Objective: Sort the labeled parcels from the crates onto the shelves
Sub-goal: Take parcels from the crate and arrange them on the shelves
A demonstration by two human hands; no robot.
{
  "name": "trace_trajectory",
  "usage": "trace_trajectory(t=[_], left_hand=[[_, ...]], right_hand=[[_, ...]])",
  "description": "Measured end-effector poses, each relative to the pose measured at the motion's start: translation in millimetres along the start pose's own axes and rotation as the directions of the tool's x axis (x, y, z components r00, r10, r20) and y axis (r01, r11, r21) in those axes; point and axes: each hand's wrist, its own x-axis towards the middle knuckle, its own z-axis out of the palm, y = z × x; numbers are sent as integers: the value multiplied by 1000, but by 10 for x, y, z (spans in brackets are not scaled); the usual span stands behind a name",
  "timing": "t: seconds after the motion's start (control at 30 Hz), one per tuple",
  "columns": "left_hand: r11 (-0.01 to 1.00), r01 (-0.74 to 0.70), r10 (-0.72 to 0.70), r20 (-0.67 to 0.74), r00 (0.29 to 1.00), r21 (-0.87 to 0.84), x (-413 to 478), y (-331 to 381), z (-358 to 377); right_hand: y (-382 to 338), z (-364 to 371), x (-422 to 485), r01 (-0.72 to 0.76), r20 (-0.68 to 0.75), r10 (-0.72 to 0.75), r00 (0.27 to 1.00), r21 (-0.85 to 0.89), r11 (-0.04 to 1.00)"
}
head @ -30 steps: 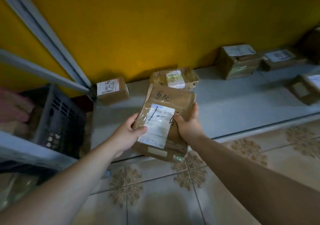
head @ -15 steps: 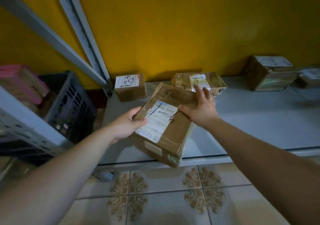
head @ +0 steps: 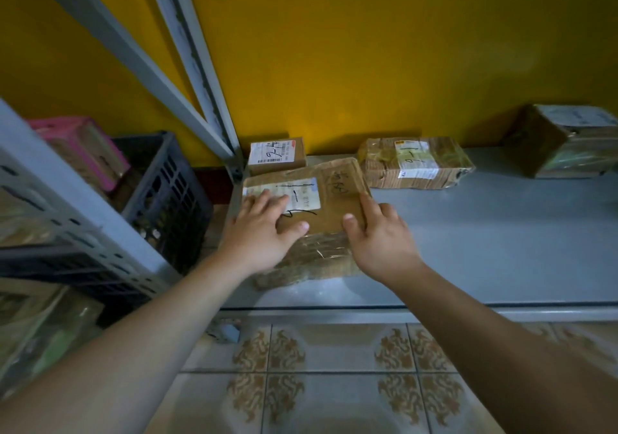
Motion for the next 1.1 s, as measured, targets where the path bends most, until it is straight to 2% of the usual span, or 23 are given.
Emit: trace_trajectory(t=[0.2,0.33,0.43,0.5,0.53,0.57,0.6,0.67,0.7,0.77,0.87,1.1], left_hand=[[999,36,-36,80,996,5,-45,-178,-121],[991,107,-107,-4,994,80,22,-143,-201],[983,156,-157,5,988,93,121,-77,-192],[976,172,-178,36,983,136,127,-73,-162],[974,170,-178,44,983,149,116,-84,-154],[974,164,-173,47,984,156,95,-96,-154],[975,158,-168,51,984,158,78,-107,-152],[976,158,-168,62,984,149,39,-108,-152],[977,159,-169,67,983,142,20,-98,-149],[978,157,-168,73,983,137,-19,-63,-129],[976,160,-171,64,983,150,-45,-9,-92],[975,159,-169,54,984,155,8,1,-71]], right_hand=[[-37,-37,-76,72,33,-74,997,74,995],[-75,77,-115,129,68,-137,988,101,986],[-88,153,-107,120,110,-155,982,273,954],[-32,166,-67,48,119,-107,987,418,907],[40,183,-37,11,120,-71,990,436,900],[142,208,-2,-15,115,-33,993,394,919],[276,240,34,-38,114,6,993,279,959],[541,314,61,-67,138,76,988,-69,995],[661,348,63,-68,155,103,983,-217,974],[859,379,59,-63,181,144,973,-394,917],[1029,362,64,-57,186,172,967,-501,864],[1050,381,74,-56,170,171,970,-532,845]])
